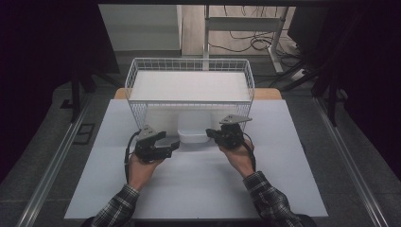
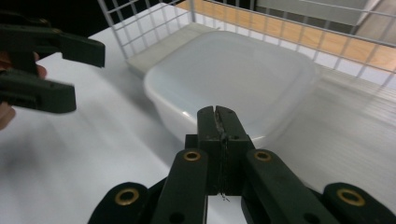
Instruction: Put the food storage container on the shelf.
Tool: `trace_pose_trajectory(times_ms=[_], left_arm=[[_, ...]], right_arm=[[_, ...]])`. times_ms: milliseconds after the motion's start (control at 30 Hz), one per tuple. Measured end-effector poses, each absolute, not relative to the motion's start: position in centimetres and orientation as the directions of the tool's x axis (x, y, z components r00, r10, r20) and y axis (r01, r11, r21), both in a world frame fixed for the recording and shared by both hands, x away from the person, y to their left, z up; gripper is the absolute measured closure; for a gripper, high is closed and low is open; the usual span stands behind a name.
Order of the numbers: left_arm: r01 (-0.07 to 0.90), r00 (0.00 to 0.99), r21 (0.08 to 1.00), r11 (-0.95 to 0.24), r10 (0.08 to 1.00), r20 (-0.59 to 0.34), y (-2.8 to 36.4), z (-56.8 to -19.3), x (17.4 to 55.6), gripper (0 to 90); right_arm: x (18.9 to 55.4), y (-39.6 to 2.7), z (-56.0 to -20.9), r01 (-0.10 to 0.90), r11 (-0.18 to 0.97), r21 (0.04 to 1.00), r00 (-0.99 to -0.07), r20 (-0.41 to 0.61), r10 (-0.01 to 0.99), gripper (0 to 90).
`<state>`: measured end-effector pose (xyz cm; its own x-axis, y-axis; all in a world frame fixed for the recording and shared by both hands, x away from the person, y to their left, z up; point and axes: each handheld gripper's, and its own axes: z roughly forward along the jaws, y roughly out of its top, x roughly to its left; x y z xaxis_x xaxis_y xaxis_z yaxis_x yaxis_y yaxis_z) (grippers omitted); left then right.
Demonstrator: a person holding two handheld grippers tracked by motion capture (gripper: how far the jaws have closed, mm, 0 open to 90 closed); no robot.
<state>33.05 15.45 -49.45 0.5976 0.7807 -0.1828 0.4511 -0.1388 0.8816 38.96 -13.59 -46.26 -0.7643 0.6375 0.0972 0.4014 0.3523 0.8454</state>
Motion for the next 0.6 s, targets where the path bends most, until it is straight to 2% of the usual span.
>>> trace_pose_trajectory(times_ms=[233,400,433,600], left_arm=[[0.46,0.631,0.874,-0.158,0.751,-0.196,15.7,-50.3,30.6,16.5],[0.41,0.668,0.882,-0.231,0.735,-0.118,15.5,-50.9,29.0,11.1],[0.412,0.686,0.877,-0.247,0.718,-0.12,15.4,-51.1,28.6,8.1],[0.432,0.715,0.862,-0.265,0.683,-0.148,15.3,-51.4,28.1,6.4]], right_arm=[[38.0,-12.8,-46.9,0.4,0.384,0.832,-0.797,0.109,0.595,87.9],[37.7,-12.0,-47.5,0.4,0.407,0.821,-0.808,0.107,0.58,87.4],[37.7,-11.6,-47.9,0.398,0.42,0.815,-0.812,0.1,0.575,87.1],[37.8,-11.1,-48.5,0.402,0.433,0.807,-0.815,0.099,0.571,86.9]])
